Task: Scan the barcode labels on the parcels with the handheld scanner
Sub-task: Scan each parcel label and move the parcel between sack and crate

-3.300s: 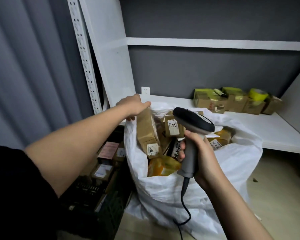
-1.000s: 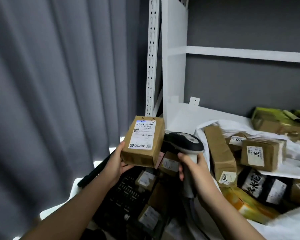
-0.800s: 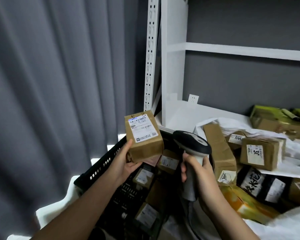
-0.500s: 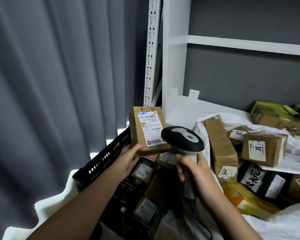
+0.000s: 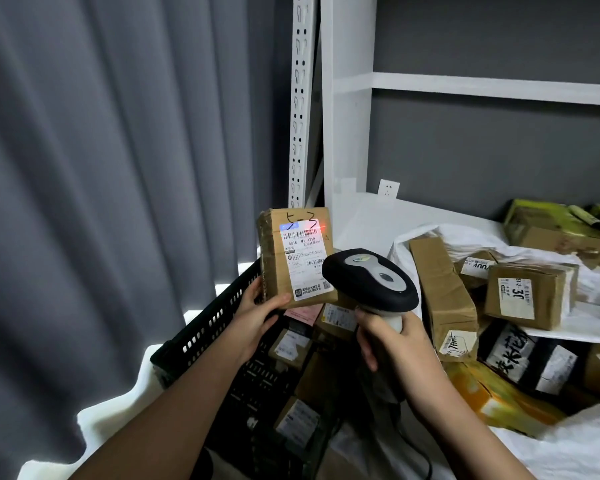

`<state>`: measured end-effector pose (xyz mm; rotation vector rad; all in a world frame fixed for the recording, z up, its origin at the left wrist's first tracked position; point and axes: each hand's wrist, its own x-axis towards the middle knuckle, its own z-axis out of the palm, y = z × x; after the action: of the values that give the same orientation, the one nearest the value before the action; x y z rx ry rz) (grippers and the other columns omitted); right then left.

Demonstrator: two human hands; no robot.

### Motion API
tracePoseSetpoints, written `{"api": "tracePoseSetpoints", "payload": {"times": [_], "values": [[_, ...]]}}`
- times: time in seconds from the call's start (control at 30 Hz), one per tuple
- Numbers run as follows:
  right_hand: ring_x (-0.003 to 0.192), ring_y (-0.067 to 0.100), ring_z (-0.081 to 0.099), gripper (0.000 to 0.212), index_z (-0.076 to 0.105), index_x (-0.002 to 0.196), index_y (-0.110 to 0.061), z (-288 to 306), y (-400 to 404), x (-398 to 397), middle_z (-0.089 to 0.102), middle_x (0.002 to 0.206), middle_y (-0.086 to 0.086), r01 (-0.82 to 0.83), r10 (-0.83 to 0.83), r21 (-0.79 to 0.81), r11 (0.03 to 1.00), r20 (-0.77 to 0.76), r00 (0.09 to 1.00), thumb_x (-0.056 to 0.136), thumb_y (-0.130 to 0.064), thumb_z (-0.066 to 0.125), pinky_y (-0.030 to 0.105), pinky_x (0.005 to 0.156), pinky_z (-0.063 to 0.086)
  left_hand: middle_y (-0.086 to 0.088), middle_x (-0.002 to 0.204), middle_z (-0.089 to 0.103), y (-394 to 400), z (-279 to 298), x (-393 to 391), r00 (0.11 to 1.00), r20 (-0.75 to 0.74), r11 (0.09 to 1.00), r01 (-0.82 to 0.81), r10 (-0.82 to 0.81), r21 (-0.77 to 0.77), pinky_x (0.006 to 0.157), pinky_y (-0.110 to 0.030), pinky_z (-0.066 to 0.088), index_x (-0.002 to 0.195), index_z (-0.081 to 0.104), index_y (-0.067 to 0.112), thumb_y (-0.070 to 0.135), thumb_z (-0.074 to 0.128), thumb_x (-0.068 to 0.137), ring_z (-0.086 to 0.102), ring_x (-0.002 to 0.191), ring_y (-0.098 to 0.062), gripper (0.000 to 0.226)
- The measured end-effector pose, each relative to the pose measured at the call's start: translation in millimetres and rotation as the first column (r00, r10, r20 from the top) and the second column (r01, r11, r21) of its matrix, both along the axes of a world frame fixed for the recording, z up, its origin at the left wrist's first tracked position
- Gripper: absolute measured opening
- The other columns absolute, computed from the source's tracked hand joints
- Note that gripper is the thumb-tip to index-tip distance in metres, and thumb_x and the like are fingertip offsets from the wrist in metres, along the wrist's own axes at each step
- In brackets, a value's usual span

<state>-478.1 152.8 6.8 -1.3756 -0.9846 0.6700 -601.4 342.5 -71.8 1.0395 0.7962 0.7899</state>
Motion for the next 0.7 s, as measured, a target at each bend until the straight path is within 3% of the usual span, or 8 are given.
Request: {"api": "tracePoseSetpoints", "payload": {"times": [0.5,0.63,0.7], "values": [[0.040,0.013,0.039,0.032,0.045,0.066,-0.005,2,-2,-1,0.045,0.042,0.001,0.038,-0.038,-0.010,0.999,0.010,0.999,0.076,-0.033,0.058,0.019,0.050,0.036,0.004,0.142,0.047,2,-3,2,1.000,-0.009,1.000,0.011,-0.012,-0.021,0.094,-0.032,0.046,0.148,0.031,0.023,0.023,0.080,0.065,0.054,0.115,-0.010,0.097],[0.041,0.016,0.041,0.029,0.048,0.080,-0.003,5,-10,5,0.049,0.046,0.003,0.026,-0.024,0.050,0.998,-0.039,0.999,0.080,-0.030,0.060,0.023,0.052,0.038,0.001,0.131,0.057,-8,10,4,0.999,-0.029,1.000,-0.029,0.029,0.001,0.091,-0.032,0.046,0.131,0.049,0.025,0.021,0.070,0.083,0.057,0.108,-0.008,0.053],[0.042,0.017,0.041,0.028,0.048,0.082,-0.004,10,-22,14,0.050,0.049,0.005,0.055,-0.053,0.075,0.996,-0.034,0.998,0.080,-0.029,0.060,0.024,0.051,0.038,-0.001,0.129,0.058,-18,23,6,0.996,-0.028,0.996,-0.078,0.079,0.045,0.093,-0.034,0.047,0.131,0.046,0.025,0.024,0.067,0.087,0.058,0.110,-0.012,0.049]]}}
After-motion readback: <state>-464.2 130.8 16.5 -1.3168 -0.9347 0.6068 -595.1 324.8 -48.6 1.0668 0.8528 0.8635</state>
